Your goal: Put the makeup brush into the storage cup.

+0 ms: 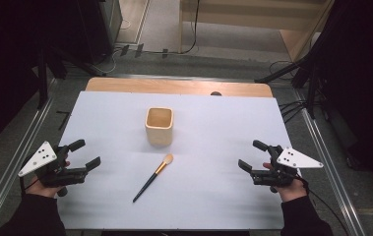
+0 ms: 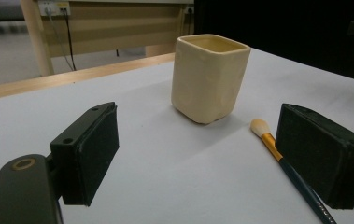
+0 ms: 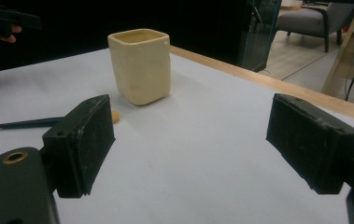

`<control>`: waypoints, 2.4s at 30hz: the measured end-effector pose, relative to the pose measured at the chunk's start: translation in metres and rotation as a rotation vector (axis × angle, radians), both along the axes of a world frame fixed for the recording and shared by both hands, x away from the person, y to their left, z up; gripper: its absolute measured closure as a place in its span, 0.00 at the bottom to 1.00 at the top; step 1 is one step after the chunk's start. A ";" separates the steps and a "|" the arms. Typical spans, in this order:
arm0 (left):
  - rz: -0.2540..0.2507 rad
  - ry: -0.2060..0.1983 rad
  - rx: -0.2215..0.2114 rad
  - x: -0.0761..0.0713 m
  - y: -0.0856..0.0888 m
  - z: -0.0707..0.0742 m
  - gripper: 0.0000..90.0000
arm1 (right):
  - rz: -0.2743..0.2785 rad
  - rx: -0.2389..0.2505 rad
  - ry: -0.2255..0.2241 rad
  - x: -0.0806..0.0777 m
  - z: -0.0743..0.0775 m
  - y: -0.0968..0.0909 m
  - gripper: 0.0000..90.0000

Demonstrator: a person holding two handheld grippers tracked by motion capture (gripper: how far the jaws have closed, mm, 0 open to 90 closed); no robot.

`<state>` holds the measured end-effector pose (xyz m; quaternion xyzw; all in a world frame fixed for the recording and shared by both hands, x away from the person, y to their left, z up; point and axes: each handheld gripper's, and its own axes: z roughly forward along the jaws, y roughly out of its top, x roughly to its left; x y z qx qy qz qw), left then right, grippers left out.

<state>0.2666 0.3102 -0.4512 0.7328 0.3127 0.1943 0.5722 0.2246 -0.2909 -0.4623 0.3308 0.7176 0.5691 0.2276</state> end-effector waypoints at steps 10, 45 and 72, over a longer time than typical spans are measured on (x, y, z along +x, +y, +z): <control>-0.006 -0.020 0.007 -0.002 0.000 0.001 0.16 | 0.001 -0.001 -0.002 0.000 0.000 0.000 0.18; -0.022 -0.030 0.044 -0.005 -0.001 0.000 0.15 | -0.003 -0.006 0.000 -0.001 0.001 0.000 0.18; -0.090 0.003 0.012 -0.001 -0.036 0.004 0.15 | -0.006 -0.004 -0.005 -0.001 0.001 -0.001 0.18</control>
